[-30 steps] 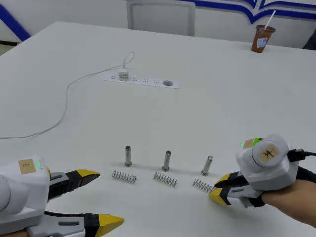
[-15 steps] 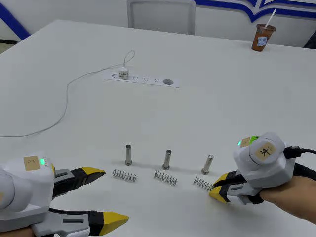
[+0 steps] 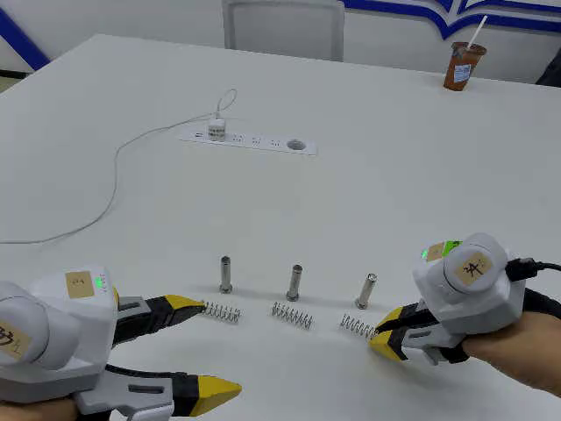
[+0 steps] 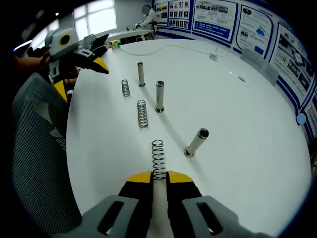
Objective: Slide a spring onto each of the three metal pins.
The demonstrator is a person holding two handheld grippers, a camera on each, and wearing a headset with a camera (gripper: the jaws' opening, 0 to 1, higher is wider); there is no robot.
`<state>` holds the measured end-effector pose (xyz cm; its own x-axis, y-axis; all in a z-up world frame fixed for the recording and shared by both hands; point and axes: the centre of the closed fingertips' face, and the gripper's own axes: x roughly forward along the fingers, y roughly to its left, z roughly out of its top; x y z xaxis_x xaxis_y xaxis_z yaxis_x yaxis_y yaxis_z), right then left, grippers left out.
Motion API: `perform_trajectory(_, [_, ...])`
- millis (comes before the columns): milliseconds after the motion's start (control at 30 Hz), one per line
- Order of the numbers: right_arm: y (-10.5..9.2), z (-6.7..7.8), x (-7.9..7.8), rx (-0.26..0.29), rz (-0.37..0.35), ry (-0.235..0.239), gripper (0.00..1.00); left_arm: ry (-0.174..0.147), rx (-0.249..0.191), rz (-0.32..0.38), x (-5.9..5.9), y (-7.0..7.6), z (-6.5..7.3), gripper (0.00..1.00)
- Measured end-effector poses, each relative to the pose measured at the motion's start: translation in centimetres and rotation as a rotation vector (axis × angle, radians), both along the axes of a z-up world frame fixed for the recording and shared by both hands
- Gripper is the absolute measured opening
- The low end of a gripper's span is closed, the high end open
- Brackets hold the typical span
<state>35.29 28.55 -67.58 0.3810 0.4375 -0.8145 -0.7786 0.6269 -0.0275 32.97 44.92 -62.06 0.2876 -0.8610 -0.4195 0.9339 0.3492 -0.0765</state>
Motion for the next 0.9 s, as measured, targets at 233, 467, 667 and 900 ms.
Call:
perform_trajectory(233, [1.6, 1.3, -0.8, 0.006, 0.063, -0.004, 0.11, -0.010, 0.009, -0.055, -0.1, -1.3, 0.0, 0.60])
perform_trajectory(467, [3.2, 2.3, -1.4, 0.009, 0.123, -0.001, 0.11, -0.017, 0.016, -0.093, -0.1, -2.4, -0.2, 0.58])
perform_trajectory(667, [4.7, 3.1, -1.8, 0.019, 0.166, -0.007, 0.11, -0.023, 0.015, -0.124, -0.2, -3.6, -0.2, 0.56])
perform_trajectory(900, [6.1, 3.5, -2.6, 0.012, 0.237, -0.004, 0.11, -0.026, 0.028, -0.168, -0.6, -4.7, -0.3, 0.53])
